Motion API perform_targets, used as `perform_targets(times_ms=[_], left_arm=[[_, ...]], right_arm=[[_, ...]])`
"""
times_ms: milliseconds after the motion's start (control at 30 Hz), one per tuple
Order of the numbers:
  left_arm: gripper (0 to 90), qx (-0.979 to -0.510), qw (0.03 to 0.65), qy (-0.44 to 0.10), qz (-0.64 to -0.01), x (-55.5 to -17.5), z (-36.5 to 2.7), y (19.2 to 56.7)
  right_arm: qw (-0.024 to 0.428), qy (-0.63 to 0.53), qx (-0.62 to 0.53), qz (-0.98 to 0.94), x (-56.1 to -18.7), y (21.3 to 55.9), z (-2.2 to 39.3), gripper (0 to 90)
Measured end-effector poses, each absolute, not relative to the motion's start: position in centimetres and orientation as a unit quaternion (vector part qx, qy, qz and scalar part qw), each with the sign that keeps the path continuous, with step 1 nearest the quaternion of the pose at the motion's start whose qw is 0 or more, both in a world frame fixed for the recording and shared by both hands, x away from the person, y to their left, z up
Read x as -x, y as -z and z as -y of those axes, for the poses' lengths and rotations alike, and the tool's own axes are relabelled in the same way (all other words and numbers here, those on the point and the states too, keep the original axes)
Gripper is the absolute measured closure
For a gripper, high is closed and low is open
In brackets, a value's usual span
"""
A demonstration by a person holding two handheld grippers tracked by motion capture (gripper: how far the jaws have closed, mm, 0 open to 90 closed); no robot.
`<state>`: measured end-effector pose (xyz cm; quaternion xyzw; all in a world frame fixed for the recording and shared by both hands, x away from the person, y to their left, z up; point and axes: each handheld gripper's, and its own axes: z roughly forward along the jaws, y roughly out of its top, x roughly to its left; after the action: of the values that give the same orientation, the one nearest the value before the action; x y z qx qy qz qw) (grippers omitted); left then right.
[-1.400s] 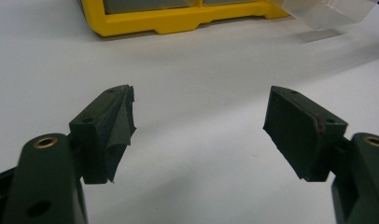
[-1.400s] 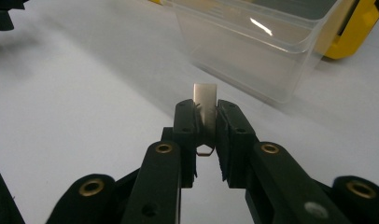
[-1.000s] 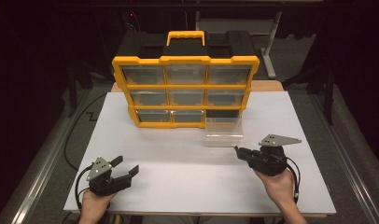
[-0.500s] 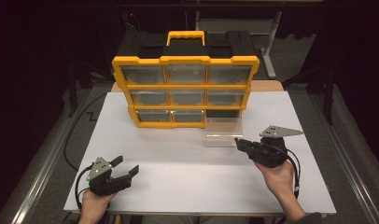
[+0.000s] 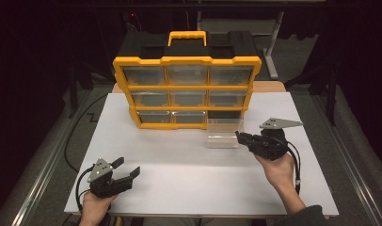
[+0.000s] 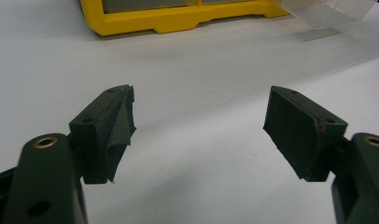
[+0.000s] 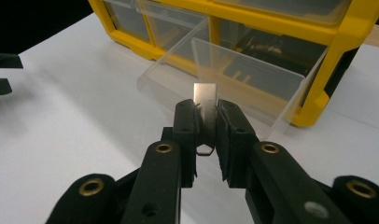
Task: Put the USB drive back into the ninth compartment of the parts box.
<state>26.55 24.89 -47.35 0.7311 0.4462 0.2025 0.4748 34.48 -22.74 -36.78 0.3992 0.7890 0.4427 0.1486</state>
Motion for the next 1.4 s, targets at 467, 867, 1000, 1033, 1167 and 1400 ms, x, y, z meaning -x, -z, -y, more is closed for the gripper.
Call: perform_targets(times_ms=[467,867,1000,1033,1167,1400], left_arm=[[25.2,-0.731,0.475,-0.202,-0.446,-26.6,-24.9,47.4],[25.1,-0.731,0.475,-0.202,-0.446,-26.6,-24.9,47.4],[25.1,-0.731,0.475,-0.202,-0.445,-26.6,-24.9,47.4],[25.2,-0.731,0.475,-0.202,-0.445,-26.5,-24.9,47.4],[25.2,-0.731,0.476,-0.202,-0.446,-26.6,-24.9,47.4],[25.2,-0.731,0.476,-0.202,-0.445,-26.5,-24.9,47.3]], right_arm=[[0.15,-0.428,-0.406,-0.793,-36.6,36.8,21.5,79.5],[0.16,-0.423,-0.408,-0.793,-37.9,37.1,20.6,79.3],[0.16,-0.418,-0.405,-0.797,-38.5,37.2,20.2,74.8],[0.161,-0.418,-0.405,-0.797,-38.6,37.3,20.1,69.4],[0.165,-0.419,-0.403,-0.797,-38.6,37.3,20.0,62.0],[0.173,-0.42,-0.402,-0.795,-38.3,37.1,20.3,51.9]])
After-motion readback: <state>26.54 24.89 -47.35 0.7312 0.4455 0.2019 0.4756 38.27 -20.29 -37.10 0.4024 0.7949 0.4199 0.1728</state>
